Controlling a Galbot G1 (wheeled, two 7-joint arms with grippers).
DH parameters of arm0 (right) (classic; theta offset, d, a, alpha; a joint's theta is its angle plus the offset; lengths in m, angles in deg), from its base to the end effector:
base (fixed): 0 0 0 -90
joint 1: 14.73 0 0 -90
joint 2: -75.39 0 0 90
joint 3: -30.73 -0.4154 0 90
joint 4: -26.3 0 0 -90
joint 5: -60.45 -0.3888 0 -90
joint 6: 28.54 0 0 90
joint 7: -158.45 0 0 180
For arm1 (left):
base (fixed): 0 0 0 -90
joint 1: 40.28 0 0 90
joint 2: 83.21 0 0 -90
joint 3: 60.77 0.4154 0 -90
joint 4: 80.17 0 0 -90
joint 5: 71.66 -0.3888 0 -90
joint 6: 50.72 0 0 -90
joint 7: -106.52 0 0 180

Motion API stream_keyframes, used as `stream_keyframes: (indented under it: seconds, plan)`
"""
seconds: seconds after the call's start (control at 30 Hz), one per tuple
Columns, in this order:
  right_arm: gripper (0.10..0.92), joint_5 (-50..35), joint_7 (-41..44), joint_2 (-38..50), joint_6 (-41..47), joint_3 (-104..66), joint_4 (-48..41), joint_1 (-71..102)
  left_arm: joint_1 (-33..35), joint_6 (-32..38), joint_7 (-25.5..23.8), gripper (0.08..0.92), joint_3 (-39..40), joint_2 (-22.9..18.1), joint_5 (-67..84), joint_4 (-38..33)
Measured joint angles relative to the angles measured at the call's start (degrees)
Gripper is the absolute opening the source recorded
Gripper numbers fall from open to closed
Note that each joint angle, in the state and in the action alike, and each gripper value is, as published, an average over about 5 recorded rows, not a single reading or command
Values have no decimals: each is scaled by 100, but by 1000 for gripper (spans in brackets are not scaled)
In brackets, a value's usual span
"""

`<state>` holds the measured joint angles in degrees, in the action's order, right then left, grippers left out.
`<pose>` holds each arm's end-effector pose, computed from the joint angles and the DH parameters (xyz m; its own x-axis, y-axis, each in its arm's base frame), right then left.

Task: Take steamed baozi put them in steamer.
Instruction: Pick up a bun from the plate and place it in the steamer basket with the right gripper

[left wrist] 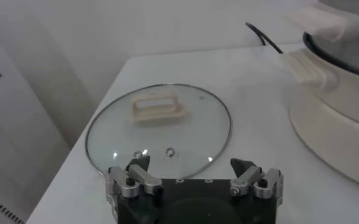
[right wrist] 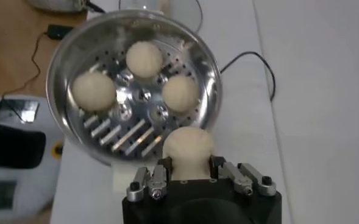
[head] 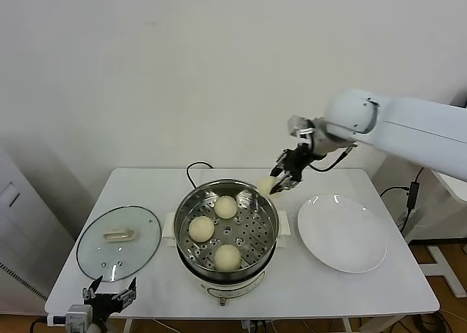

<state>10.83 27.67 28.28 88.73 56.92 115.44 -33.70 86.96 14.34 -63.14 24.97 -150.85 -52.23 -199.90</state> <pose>0.5722 -0.0311 0.0152 -0.1689 -0.4077 0.8973 -0.9836 0.0117 -0.1798 0.1492 0.1079 -0.3600 -0.8433 -0.0781 0.5317 -0.0188 0.9931 0.1160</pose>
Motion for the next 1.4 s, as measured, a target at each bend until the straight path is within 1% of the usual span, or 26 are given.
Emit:
stream_keyframes:
  seconds: [0.13, 0.43, 1.0, 1.1, 1.4]
  plan:
    - [440, -159, -319, -166, 225, 52, 91, 110, -31, -9, 6, 823, 2, -5, -3, 11]
    - [441, -340, -861, -446, 569, 97, 208, 468, -80, -11, 14, 823, -5, 6, 11, 68]
    - [442, -286, -1258, -603, 815, 129, 288, 1048, -168, -19, 17, 823, 16, 5, 24, 131]
    - [471, -270, -1294, -604, 836, 129, 295, 1102, -173, -20, 17, 823, 20, 0, 24, 140]
    - [719, -297, -1328, -592, 864, 28, 279, 1189, -185, -21, 21, 823, 19, -6, 24, 154]
